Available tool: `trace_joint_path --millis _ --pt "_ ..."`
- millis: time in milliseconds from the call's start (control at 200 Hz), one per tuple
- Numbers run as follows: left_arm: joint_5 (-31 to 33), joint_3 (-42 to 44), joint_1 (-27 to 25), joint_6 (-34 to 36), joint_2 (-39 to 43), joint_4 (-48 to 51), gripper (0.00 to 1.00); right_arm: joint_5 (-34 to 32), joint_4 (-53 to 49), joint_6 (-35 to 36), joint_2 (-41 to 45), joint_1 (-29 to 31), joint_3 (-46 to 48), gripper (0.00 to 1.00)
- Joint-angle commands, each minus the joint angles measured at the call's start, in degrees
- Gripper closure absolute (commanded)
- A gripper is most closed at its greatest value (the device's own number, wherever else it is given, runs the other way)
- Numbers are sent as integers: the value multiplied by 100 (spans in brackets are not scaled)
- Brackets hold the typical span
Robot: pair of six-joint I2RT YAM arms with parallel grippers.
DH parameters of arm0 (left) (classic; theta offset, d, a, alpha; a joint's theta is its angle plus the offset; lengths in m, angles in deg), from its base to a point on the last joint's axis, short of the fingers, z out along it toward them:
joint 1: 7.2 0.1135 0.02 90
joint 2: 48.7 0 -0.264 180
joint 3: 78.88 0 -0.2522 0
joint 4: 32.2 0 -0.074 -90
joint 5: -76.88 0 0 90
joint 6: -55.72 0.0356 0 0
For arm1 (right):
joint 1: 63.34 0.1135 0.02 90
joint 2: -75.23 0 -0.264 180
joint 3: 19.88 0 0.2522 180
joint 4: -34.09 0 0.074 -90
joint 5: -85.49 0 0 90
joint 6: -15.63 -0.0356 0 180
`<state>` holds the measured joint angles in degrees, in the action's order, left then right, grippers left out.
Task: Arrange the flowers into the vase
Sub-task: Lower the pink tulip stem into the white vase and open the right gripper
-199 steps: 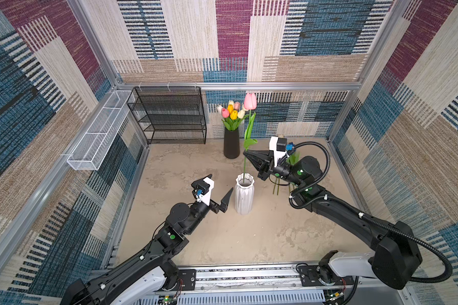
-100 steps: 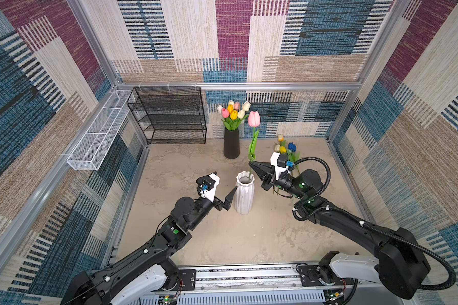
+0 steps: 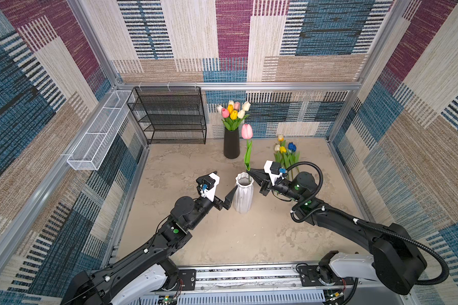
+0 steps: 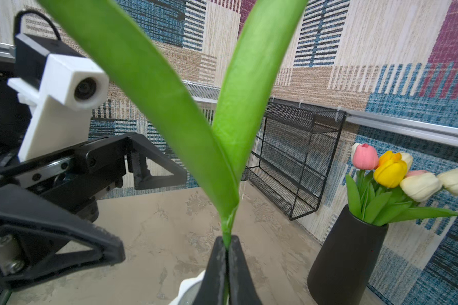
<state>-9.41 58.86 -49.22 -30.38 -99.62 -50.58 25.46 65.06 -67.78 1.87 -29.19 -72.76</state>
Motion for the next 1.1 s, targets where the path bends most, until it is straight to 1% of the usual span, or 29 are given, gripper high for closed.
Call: trace_joint_path --millis 0,100,150,180,280,431,526,611,696,746,801,856,886,926,997,1037,1097 --pt "-30 -22 10 89 -23 -174 0 78 -86 241 52 13 61 86" --pt "-75 -99 10 110 -77 -152 0 3 -183 315 52 13 79 78" --pt "-115 -143 18 132 -115 -140 0 23 -350 371 41 13 38 68" --pt "-124 -171 19 142 -133 -114 0 25 -416 395 49 13 15 63" --pt "-168 -210 18 164 -163 -118 0 -61 -533 410 112 13 44 58" --pt "-124 -115 36 121 -155 -214 0 -319 -807 419 274 13 76 45" --pt "-168 -137 36 117 -91 -133 0 -598 -825 352 600 13 236 35" --pt "-186 -224 36 184 33 47 0 -786 -1037 333 990 13 238 30" --pt "-301 -362 46 281 170 198 0 -1075 -1353 319 1357 13 109 30" --pt "-503 -523 45 388 236 373 0 -1447 -1458 213 1570 4 26 29" --pt "-867 -784 37 602 234 698 0 -2034 -1567 -19 1715 -78 -95 27" --pt "-1446 -1182 15 977 55 1287 1 -2476 -1897 -497 1702 -417 -362 26" --pt "-1616 -1461 -25 1141 -57 1753 1 -2478 -2214 -844 1614 -751 -586 30" --pt "-1753 -1826 -89 1250 -213 2356 0 -2236 -2622 -1373 1462 -1296 -885 38" --pt "-2055 -2206 -200 1374 -411 3003 0 -1962 -3430 -2158 1037 -2161 -1389 46" --pt "-2174 -2273 -278 1440 -475 3156 0 -1898 -4006 -2330 685 -2504 -1748 50" --pt "-2267 -2277 -407 1523 -519 3284 0 -1909 -4819 -2264 115 -2777 -2261 57"
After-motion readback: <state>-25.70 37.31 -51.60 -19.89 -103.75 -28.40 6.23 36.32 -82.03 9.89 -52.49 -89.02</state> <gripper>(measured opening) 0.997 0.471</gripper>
